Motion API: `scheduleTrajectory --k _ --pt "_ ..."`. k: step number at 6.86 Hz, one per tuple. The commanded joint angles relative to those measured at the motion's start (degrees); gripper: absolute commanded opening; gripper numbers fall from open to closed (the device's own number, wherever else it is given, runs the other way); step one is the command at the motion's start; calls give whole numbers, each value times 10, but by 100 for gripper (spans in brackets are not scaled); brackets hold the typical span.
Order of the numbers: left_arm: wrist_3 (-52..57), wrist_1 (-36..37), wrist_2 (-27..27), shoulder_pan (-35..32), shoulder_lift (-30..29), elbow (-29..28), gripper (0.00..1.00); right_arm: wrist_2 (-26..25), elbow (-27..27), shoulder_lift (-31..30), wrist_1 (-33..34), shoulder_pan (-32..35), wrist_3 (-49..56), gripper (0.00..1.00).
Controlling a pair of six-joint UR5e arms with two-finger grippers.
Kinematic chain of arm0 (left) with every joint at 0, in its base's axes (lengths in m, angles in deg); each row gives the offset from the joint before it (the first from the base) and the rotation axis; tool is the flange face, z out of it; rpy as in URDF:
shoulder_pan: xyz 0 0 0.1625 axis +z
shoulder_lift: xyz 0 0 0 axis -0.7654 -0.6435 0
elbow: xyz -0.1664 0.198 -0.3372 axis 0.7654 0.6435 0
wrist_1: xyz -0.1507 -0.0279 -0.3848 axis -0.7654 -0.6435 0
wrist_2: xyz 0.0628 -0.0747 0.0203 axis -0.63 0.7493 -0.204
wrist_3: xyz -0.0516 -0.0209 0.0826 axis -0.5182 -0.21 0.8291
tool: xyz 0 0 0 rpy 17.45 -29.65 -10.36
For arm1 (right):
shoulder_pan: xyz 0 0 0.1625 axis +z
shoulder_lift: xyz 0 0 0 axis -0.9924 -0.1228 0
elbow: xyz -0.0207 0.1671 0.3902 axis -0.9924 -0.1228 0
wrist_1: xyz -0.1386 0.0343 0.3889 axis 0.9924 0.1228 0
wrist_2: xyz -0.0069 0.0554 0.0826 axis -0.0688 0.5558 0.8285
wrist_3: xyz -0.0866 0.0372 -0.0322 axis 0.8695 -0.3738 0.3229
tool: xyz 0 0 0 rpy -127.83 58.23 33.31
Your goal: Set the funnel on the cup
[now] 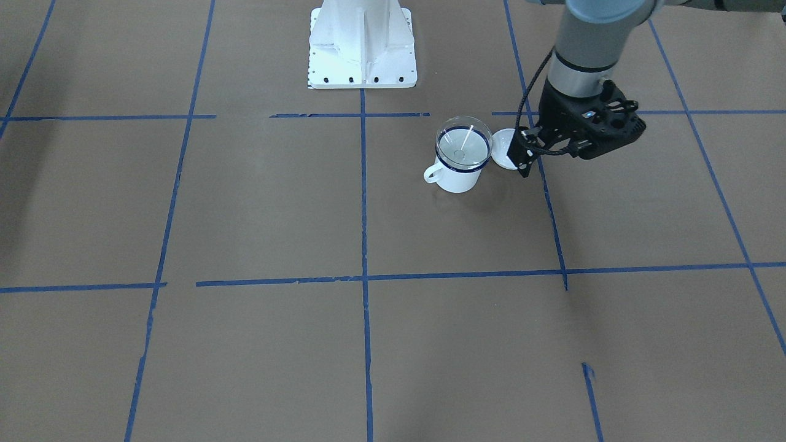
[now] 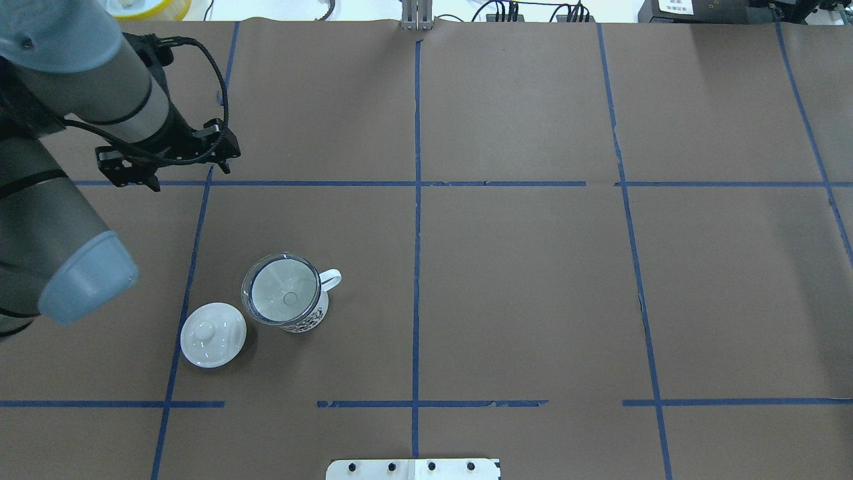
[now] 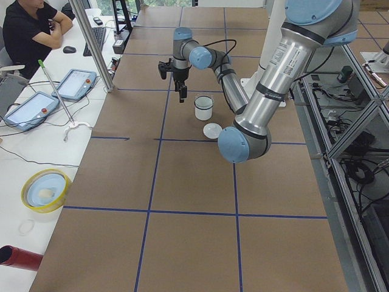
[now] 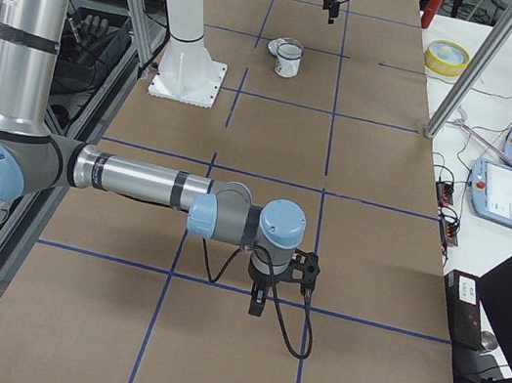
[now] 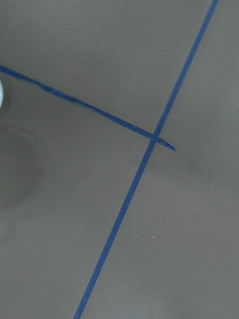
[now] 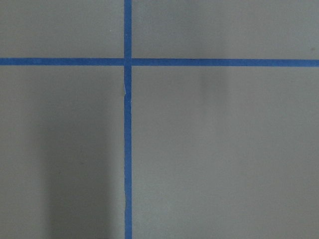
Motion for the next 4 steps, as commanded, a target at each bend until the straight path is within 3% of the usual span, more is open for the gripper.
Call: scheduleTrajectory --k 1,4 --pt "243 -77 84 -134 111 -25 100 0 0 0 0 0 0 100" --pt "606 -80 148 -327 181 -150 100 0 0 0 0 0 0 100"
